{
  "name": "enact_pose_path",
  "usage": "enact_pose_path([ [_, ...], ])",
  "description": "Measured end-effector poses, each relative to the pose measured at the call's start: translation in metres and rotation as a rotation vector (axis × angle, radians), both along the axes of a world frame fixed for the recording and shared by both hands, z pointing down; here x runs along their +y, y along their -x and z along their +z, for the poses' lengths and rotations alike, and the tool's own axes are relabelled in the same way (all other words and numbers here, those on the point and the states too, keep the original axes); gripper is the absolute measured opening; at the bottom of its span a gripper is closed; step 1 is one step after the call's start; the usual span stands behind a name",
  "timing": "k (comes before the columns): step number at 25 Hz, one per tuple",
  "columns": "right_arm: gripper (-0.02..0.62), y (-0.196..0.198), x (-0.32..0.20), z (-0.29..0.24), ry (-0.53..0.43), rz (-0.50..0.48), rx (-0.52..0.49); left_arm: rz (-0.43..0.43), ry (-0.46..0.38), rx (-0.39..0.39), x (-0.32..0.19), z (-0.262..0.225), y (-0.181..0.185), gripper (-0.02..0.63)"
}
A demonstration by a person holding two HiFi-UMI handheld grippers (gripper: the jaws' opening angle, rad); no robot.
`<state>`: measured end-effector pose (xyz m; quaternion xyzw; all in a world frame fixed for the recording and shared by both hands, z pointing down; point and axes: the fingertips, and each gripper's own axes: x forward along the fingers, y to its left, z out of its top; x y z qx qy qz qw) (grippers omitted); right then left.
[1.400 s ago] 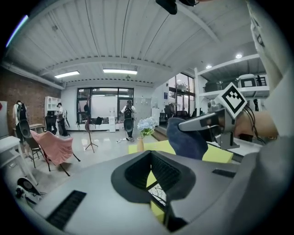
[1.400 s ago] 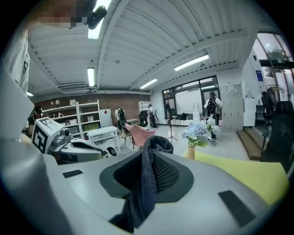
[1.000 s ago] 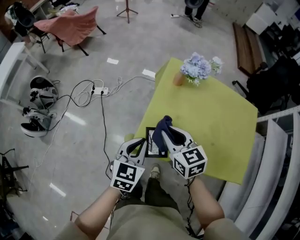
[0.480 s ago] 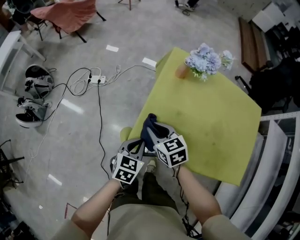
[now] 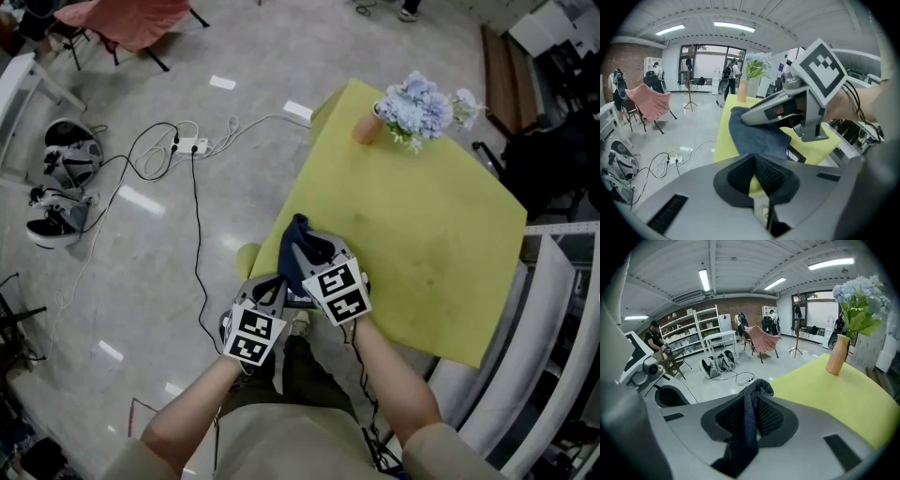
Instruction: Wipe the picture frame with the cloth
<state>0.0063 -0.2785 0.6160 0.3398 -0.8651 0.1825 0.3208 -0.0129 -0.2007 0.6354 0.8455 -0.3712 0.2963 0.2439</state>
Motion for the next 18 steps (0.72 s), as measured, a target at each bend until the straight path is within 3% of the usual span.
enact_pose_path([
  [6,0.081,-0.044,-0.003,0.002,-0.009,0.108,0.053,-0.001,0.004,-0.01,0.0,0.001,-0.003,0.008],
  [12,0.075,-0.116,-0.008,0.005,-0.018,0.276,0.15,0.001,-0.007,-0.01,0.0,0.002,-0.003,0.009],
  [15,0.074,-0.124,-0.005,-0.013,-0.034,0.277,0.105,-0.015,0.004,0.013,0.0,0.003,-0.002,0.009],
  [18,0.074,-0.103,0.003,-0.046,-0.055,0.209,0.014,-0.018,0.019,0.026,0.0,0.003,-0.002,0.009],
])
